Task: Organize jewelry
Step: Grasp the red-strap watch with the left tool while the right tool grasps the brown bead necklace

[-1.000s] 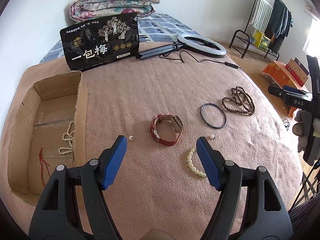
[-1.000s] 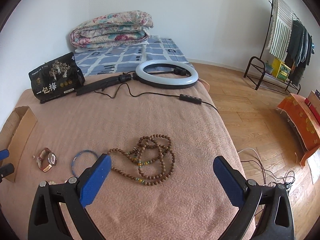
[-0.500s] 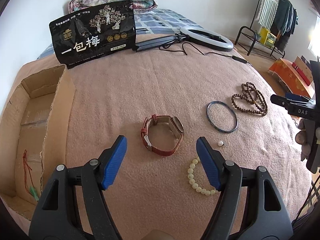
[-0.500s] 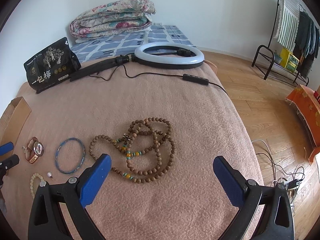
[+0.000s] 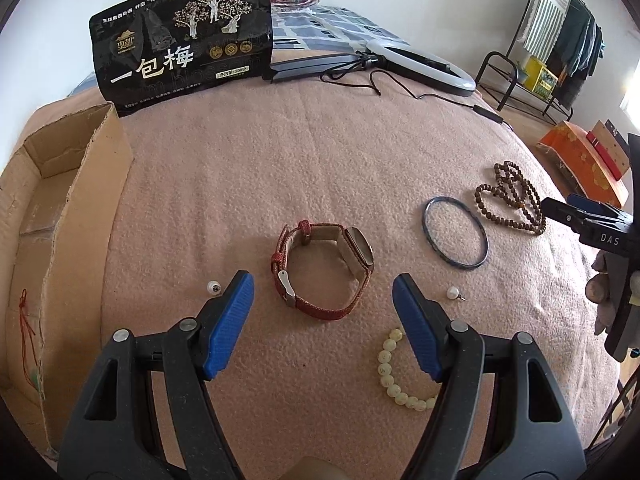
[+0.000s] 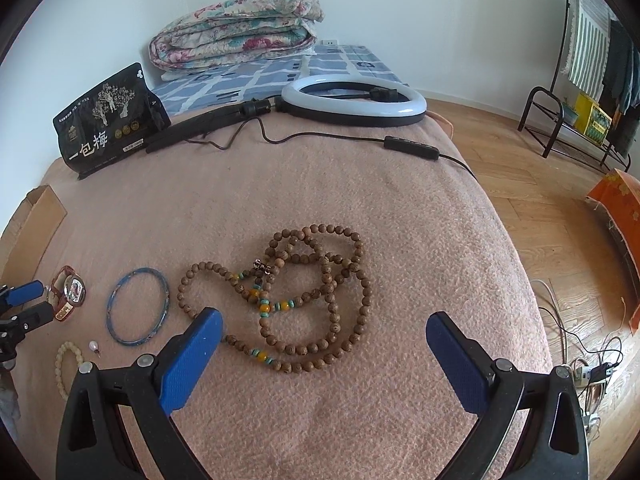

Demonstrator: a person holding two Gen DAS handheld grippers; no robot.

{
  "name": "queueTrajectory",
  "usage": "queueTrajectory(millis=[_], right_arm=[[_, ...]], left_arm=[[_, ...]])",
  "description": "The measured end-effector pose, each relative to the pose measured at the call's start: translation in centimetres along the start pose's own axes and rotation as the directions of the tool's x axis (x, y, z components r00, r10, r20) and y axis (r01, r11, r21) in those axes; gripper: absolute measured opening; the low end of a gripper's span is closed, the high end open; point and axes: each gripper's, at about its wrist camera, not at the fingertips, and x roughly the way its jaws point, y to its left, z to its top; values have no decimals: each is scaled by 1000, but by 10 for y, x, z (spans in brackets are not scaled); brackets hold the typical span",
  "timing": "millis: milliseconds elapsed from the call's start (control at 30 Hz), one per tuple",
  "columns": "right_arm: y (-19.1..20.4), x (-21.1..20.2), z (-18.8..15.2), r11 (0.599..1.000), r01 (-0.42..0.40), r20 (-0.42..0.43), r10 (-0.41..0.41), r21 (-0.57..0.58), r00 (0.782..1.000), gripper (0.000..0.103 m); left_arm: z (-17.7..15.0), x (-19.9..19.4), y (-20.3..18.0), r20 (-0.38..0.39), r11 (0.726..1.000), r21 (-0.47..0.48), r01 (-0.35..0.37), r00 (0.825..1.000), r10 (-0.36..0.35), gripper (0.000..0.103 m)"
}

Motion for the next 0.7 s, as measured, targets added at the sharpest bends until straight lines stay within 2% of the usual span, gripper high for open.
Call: queueTrajectory(millis=[333, 500, 600, 700], right_arm=[[13, 24, 4, 998, -41, -48, 39, -50, 998, 103], [21, 41, 6, 996, -29, -83, 22, -90, 996, 103], [18, 48, 12, 998, -2, -90, -4, -70, 996, 103], [13, 58, 17, 998, -9, -120, 2, -60, 993, 103]], left_arm=[[1, 16, -12, 19, 996, 70, -53, 998, 52, 74], [3, 21, -10, 15, 997, 57, -57, 998, 56, 74], [5, 25, -9, 13, 997, 48, -59, 998, 59, 74], [7, 28, -6, 11, 998, 35, -56, 998, 56, 74]])
